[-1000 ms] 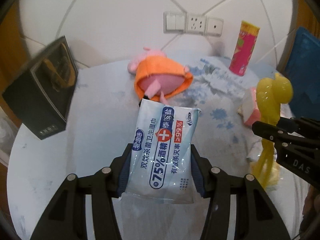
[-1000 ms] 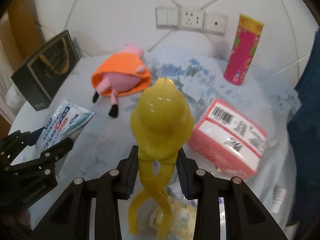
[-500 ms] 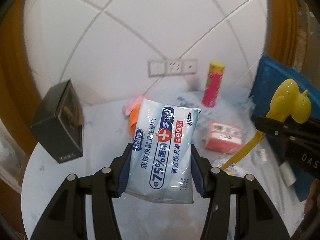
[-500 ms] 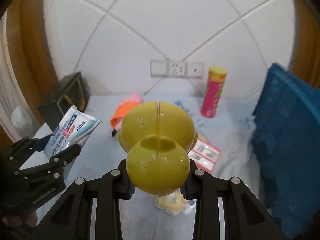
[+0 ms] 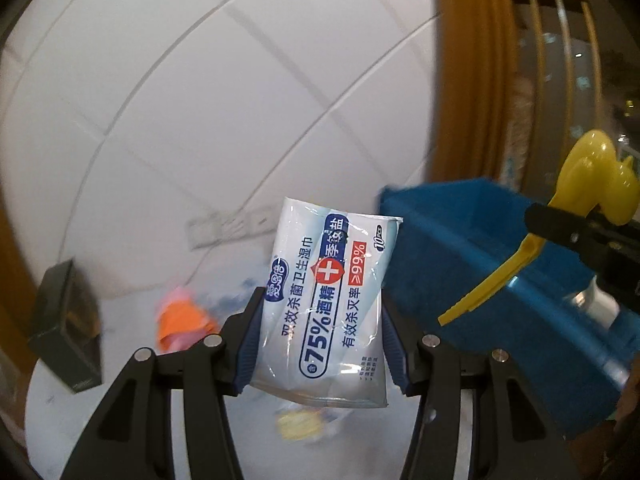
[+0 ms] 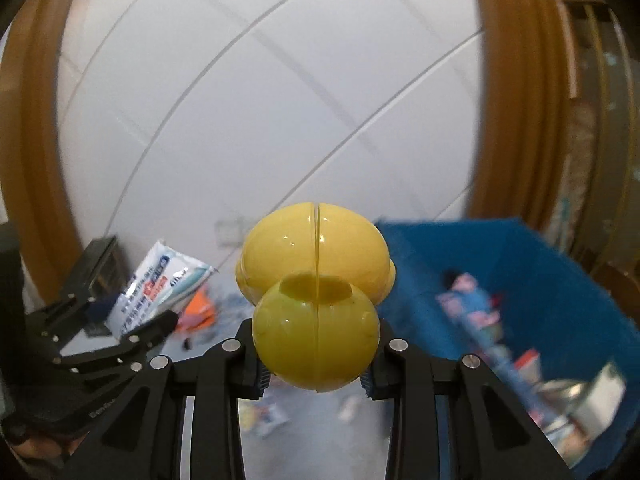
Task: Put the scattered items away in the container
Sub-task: 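Carry both items over the crate and open both tools to drop them, then move both open tools back to the remaining items on the table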
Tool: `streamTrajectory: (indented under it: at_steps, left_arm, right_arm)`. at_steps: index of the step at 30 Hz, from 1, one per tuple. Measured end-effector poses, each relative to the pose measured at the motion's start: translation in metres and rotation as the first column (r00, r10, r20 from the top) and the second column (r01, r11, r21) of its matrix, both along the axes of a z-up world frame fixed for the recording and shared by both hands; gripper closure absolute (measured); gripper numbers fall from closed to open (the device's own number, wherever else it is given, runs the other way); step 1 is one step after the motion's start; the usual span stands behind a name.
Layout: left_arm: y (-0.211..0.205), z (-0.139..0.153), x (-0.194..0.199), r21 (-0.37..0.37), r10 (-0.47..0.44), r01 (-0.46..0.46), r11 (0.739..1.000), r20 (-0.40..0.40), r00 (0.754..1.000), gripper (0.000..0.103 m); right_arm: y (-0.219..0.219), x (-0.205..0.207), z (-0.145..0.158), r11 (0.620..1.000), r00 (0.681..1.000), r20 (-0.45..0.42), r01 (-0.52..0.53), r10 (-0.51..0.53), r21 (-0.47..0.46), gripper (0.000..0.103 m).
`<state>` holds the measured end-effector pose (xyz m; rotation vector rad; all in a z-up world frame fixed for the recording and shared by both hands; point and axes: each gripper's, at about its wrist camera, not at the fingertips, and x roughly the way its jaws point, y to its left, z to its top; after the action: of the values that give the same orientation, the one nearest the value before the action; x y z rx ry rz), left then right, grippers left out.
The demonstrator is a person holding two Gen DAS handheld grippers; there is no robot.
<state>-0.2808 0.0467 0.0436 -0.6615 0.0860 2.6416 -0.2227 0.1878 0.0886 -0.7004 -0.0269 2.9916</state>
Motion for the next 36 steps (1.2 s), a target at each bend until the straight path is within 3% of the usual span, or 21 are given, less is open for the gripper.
streamTrajectory:
  at_steps: [8,12,17,19,21,22,23,25,31,36]
  left_arm:
    - [0.156,0.058,0.029,0.042,-0.106,0.109,0.993,-0.071,0.992,0.051]
    - [0.235,0.056,0.034,0.016,-0.171,0.171,0.985,-0.031,0.985,0.051]
    - [0.301,0.041,0.041,-0.036,-0.222,0.223,0.974,0.031,0.975,0.051]
    - [0.315,0.039,0.043,-0.054,-0.235,0.238,0.970,0.051,0.971,0.051]
    - [0.323,0.037,0.045,-0.063,-0.235,0.239,0.969,0.071,0.969,0.047]
    - [0.326,0.035,0.045,-0.065,-0.232,0.237,0.969,0.082,0.969,0.040]
    - [0.329,0.034,0.046,-0.070,-0.226,0.232,0.970,0.084,0.971,0.025]
    - [0.331,0.034,0.051,-0.078,-0.207,0.213,0.974,0.070,0.976,0.014]
    - [0.316,0.029,0.055,-0.092,-0.179,0.186,0.978,0.075,0.981,0.013]
    - [0.301,0.027,0.058,-0.083,-0.161,0.167,0.983,0.073,0.984,0.009]
  right_arm:
    - [0.143,0.053,0.062,0.995,0.991,-0.105,0.092,-0.087,0.049,0.070]
    - [0.210,0.065,0.059,0.990,0.988,-0.079,0.135,-0.132,0.033,0.070]
    - [0.279,0.071,0.036,0.985,0.985,0.013,0.172,-0.172,-0.021,0.070]
    - [0.300,0.074,0.026,0.983,0.983,0.050,0.177,-0.175,-0.051,0.069]
    - [0.317,0.078,0.018,0.980,0.983,0.069,0.178,-0.173,-0.085,0.055]
    - [0.322,0.079,0.015,0.979,0.982,0.073,0.179,-0.173,-0.098,0.031]
    - [0.325,0.081,0.013,0.978,0.982,0.076,0.180,-0.173,-0.102,0.012]
    - [0.328,0.081,0.009,0.978,0.982,0.080,0.177,-0.169,-0.107,0.008]
    - [0.332,0.082,0.008,0.976,0.983,0.075,0.177,-0.169,-0.126,0.000]
    - [0.327,0.085,0.014,0.976,0.984,0.051,0.174,-0.168,-0.129,0.000]
